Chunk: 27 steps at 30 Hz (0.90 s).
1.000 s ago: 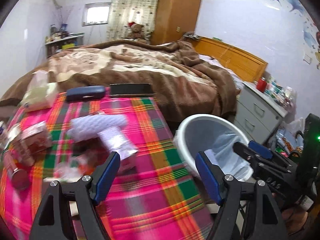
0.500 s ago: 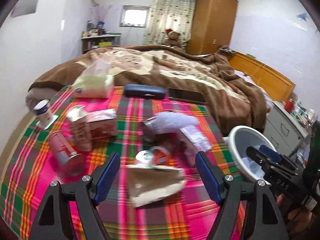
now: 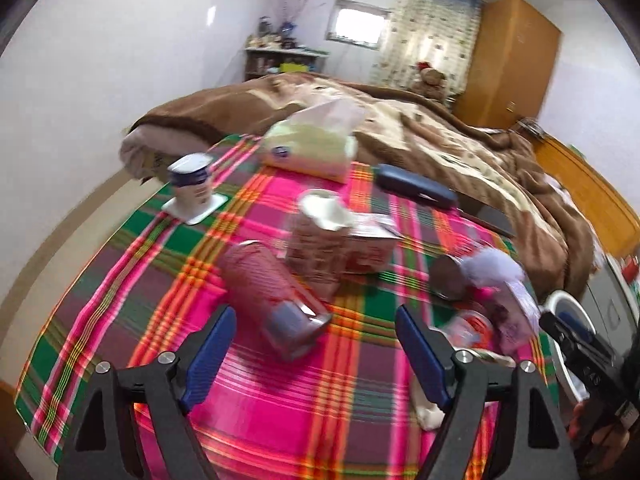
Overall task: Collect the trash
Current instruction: 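Grasp the red milk can with the left tool while the right tool grasps the purple carton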
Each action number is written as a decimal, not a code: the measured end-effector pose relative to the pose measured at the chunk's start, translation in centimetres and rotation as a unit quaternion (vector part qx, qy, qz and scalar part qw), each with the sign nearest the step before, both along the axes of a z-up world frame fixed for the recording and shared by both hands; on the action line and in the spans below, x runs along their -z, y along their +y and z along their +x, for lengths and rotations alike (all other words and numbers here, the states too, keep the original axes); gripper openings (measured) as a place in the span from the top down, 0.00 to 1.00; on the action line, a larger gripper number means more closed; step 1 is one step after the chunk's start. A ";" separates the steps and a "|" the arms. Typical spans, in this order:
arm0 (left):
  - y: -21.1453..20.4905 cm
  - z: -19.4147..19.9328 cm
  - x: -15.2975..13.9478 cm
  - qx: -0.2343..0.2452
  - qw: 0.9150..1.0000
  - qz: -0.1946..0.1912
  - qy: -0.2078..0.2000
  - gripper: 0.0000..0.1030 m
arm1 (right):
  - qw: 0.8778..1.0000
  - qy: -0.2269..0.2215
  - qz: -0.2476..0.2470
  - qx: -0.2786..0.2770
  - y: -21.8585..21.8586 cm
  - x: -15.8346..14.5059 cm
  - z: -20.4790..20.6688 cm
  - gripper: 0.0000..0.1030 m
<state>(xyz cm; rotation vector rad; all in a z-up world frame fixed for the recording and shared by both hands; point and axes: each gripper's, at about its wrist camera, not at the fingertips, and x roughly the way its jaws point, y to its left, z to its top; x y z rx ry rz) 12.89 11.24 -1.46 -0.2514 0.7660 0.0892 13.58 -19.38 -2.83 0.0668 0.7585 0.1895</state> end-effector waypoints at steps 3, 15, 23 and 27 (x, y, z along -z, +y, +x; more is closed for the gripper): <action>1.9 0.9 0.8 -0.022 1.000 -0.005 0.009 0.19 | 1.000 0.010 -0.009 -0.003 0.7 0.4 0.8 0.38; 4.6 4.0 3.3 -0.048 0.997 -0.035 0.043 0.19 | 0.999 0.030 -0.023 -0.003 2.1 1.3 2.3 0.38; 4.3 6.1 4.5 -0.045 0.996 -0.040 0.060 0.19 | 0.999 0.042 -0.028 0.000 2.1 1.8 2.8 0.38; 3.8 7.0 5.3 -0.036 0.995 -0.040 0.079 0.19 | 0.998 0.048 -0.027 0.002 2.1 2.1 3.0 0.38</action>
